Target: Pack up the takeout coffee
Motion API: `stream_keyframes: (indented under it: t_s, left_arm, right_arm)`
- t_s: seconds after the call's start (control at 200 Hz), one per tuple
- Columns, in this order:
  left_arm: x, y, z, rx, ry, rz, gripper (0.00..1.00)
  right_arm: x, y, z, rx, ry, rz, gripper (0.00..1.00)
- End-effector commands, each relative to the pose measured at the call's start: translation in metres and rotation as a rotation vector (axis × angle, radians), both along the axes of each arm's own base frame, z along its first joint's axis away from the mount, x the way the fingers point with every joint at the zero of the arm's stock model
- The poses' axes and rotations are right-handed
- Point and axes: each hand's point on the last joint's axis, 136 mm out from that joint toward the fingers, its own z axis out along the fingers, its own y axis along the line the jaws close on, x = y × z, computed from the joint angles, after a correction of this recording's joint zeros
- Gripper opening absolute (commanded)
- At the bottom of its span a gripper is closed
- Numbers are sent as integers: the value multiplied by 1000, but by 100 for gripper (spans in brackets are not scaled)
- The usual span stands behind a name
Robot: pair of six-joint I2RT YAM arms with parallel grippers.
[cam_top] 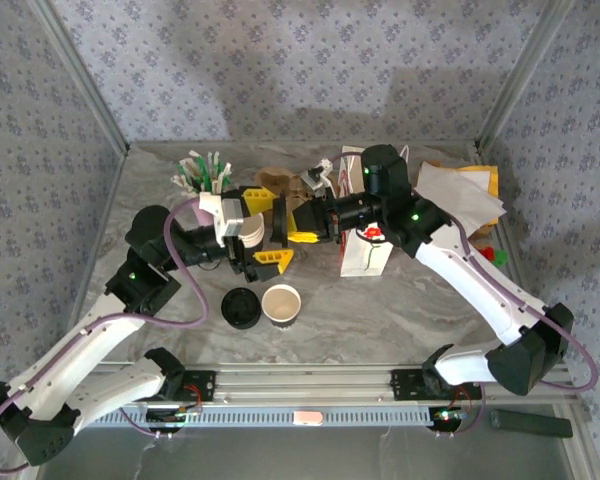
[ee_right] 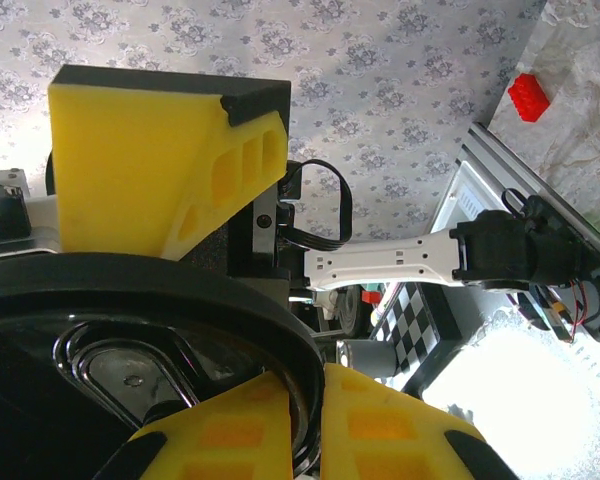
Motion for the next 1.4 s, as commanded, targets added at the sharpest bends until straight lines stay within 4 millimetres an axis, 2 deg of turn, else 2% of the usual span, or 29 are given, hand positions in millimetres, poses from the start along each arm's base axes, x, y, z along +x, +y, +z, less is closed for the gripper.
stream_keyframes:
  t_s: [0.0, 0.45, 0.8, 1.119, 1.399]
  left_arm:
    - [-5, 4, 37, -80, -84, 2, 100]
    - [3, 11, 39, -49, -122, 73, 100]
    - [-6, -2, 27, 14, -71, -44, 100]
    - [-4, -4, 21, 34, -77, -43, 100]
    - [-2, -3, 23, 32, -94, -31, 88]
  right_arm:
    - [-21, -5, 7, 21, -5, 76, 12]
    - [-23, -8, 9, 25, -10, 79, 9]
    - [-23, -6, 18, 38, -23, 87, 8]
    - [-24, -5, 23, 43, -29, 86, 8]
    - [-19, -5, 19, 37, -27, 68, 9]
